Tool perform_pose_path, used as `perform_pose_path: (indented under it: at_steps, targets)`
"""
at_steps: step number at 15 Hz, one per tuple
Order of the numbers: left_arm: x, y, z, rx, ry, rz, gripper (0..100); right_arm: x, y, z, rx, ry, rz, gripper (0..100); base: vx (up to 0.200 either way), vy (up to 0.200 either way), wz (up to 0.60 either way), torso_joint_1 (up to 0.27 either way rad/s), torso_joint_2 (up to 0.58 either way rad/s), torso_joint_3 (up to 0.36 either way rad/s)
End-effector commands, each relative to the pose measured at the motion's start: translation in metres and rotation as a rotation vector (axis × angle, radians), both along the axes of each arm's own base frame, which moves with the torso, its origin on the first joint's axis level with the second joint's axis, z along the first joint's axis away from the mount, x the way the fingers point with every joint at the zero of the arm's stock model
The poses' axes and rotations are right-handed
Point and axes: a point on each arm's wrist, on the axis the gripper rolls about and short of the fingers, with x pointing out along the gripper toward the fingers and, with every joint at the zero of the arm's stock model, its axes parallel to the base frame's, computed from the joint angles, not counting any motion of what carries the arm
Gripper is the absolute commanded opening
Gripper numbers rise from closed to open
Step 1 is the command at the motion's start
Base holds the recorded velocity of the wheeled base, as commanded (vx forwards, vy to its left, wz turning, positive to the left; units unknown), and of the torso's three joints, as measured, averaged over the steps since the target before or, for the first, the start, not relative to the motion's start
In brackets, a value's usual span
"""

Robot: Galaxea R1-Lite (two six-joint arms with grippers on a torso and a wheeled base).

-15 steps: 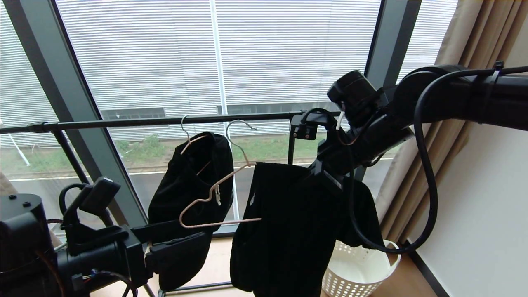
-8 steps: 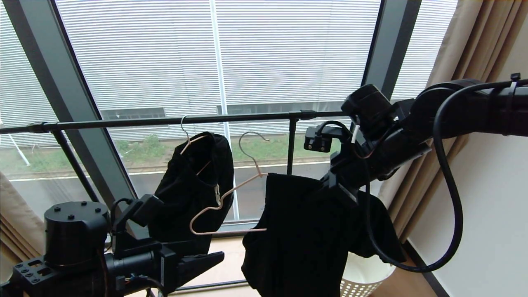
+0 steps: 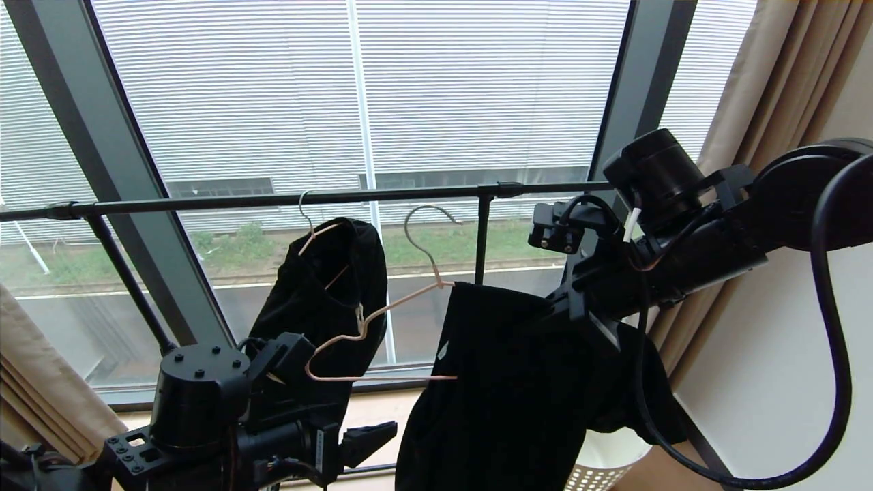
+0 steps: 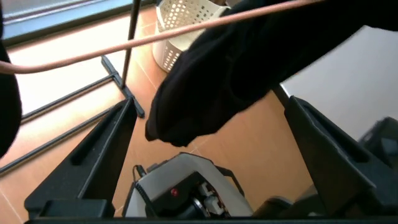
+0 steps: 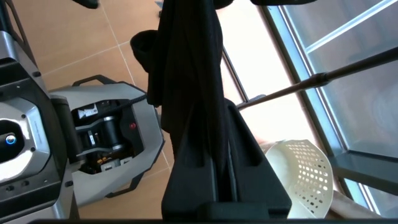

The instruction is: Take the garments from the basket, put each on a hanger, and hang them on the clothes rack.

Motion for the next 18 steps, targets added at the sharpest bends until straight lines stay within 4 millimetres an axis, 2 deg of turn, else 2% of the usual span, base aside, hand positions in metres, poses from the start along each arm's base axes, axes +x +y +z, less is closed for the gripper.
perform_pose_path:
  at_steps: [1,11,18]
  targets:
    - [0.002,-0.008,-0.008,0.025,0.017,-0.005,100,-0.007,-0.002,0.006,0.007,-0.014,0.005,0,0.0,0.0,0.0,0.0,0.0,0.0]
    - [0.015,-0.03,-0.026,0.05,-0.051,0.039,100,-0.013,0.006,0.005,0.006,-0.007,0.032,0,0.0,0.0,0.0,0.0,0.0,0.0]
    - [0.014,-0.035,-0.03,0.054,-0.045,0.027,100,-0.014,0.006,0.005,0.006,-0.003,0.035,0,0.0,0.0,0.0,0.0,0.0,0.0]
